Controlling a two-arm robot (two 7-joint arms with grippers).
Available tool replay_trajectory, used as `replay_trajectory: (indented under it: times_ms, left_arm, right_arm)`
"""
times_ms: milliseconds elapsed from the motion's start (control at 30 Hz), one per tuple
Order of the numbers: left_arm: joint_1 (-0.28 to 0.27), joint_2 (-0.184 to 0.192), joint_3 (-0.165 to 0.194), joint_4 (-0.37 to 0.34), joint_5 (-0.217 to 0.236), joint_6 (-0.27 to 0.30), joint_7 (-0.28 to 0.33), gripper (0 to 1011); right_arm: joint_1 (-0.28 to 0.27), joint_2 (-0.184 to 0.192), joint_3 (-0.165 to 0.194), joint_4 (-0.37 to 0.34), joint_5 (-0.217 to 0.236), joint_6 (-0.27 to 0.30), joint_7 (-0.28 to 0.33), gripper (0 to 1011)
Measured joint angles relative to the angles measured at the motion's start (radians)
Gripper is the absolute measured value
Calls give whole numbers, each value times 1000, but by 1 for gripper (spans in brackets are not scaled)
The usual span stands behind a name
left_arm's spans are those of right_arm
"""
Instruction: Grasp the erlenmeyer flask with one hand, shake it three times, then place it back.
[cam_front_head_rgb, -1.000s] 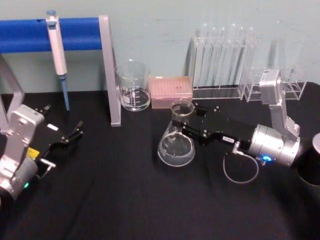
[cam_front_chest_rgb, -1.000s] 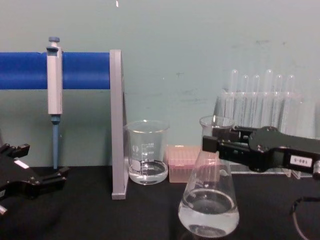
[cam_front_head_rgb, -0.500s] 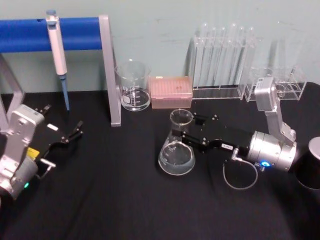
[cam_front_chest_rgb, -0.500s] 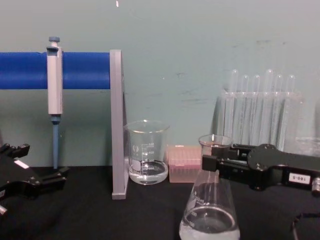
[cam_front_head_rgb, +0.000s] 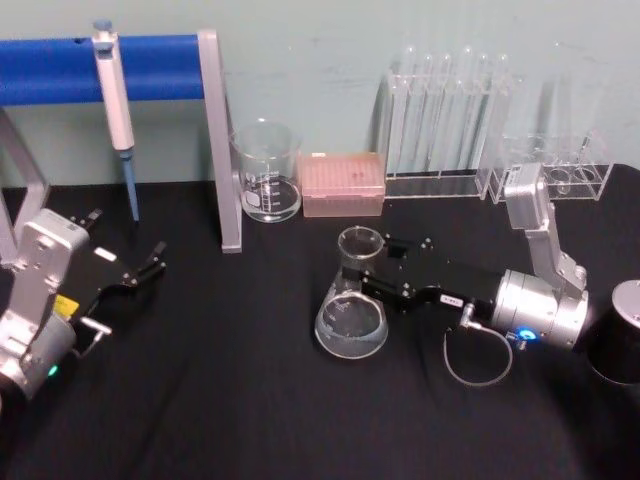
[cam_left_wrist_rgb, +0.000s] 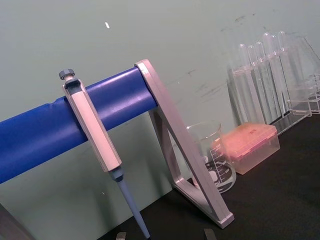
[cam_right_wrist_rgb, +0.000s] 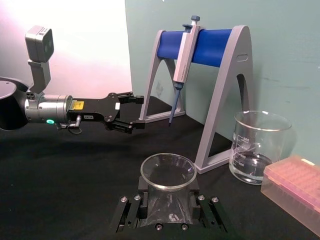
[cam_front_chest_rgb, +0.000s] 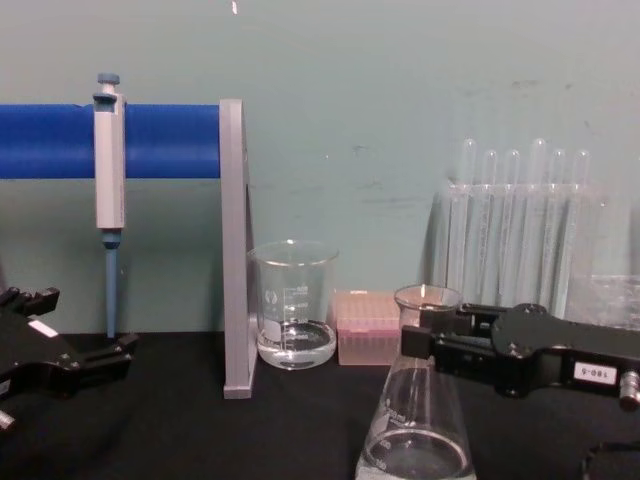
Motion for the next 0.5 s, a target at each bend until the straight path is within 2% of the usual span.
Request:
replay_trajectory:
  times_ms: [500]
  left_arm:
    - [0, 0, 0, 0, 0, 0, 0, 1001]
  right_arm:
    - [0, -4, -3, 14, -6, -5, 2, 448]
